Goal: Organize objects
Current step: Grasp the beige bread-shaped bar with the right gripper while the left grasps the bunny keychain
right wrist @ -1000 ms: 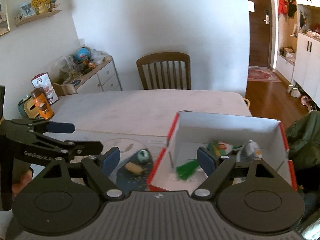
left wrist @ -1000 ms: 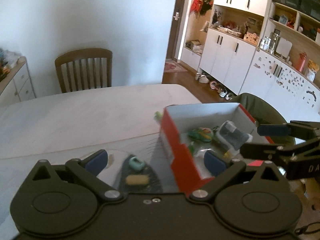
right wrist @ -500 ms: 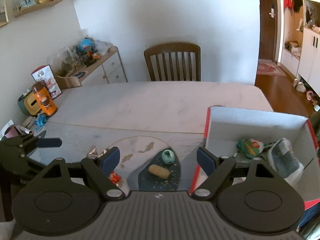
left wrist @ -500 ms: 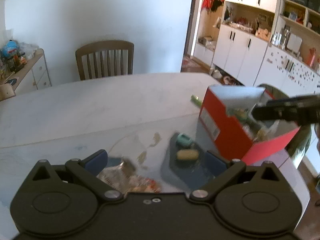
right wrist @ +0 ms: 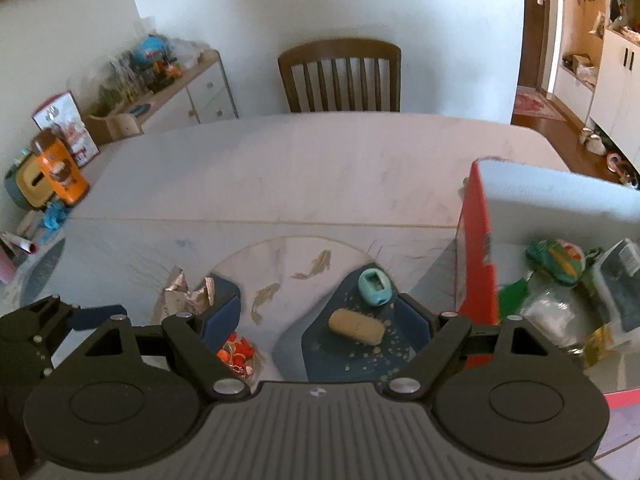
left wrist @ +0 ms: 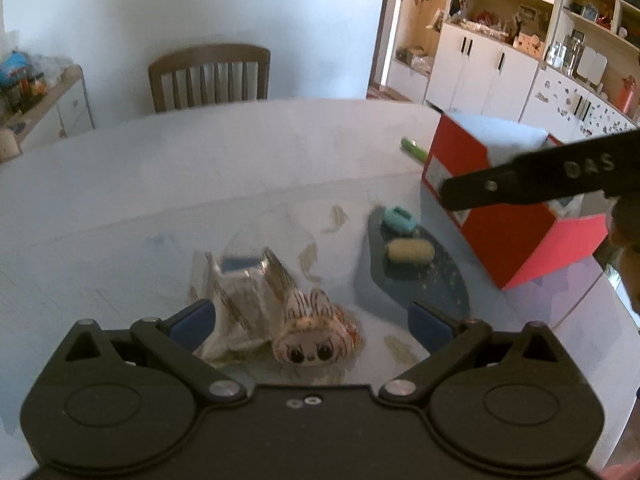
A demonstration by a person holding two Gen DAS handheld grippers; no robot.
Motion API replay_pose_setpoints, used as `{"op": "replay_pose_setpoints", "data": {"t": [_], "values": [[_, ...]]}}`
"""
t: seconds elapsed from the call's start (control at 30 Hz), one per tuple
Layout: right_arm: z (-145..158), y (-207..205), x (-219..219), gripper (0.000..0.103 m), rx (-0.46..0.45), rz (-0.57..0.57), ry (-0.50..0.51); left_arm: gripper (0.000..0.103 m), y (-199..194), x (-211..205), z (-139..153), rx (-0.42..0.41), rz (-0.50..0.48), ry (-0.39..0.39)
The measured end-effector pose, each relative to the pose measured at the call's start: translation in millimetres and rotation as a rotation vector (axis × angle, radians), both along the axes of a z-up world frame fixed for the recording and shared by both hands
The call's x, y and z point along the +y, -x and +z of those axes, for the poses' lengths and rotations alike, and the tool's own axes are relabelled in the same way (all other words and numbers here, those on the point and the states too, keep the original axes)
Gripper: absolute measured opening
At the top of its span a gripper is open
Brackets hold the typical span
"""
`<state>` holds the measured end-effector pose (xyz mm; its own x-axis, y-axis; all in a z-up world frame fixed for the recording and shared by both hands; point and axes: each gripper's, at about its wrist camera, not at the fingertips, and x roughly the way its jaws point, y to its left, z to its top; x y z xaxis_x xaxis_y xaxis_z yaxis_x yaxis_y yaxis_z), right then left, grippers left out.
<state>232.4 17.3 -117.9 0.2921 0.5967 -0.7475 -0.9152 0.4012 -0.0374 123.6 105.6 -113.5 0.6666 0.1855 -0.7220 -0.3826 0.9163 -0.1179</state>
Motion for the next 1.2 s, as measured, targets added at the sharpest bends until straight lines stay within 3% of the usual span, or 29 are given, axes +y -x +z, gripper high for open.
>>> {"op": "replay_pose_setpoints", "data": {"t": [0.53, 0.7, 1.1, 1.2], "values": [[-71.7, -16.1, 36.5, 0.084, -0.043, -0.143, 0.123, 0.101, -8.2, 3.5, -32.1, 0.029, 0.010, 0.015], [-84.6, -25.7, 39.8, 0.084, -0.018, -0.210, 0.137, 0.090, -9.8, 2.8, -39.8, 0.043, 0.019, 0.034], [-94.5, -42.9, 40.6, 0.083, 0.033, -0.301, 0.142, 0.077, -11.5, 2.5, -40.1, 0.044, 0.033, 0.019], [-95.2, -44.0, 41.1, 0.076, 0.033, -0.298, 0.147, 0.070, -11.7, 3.5, -39.4, 0.043, 0.041, 0.017]]}}
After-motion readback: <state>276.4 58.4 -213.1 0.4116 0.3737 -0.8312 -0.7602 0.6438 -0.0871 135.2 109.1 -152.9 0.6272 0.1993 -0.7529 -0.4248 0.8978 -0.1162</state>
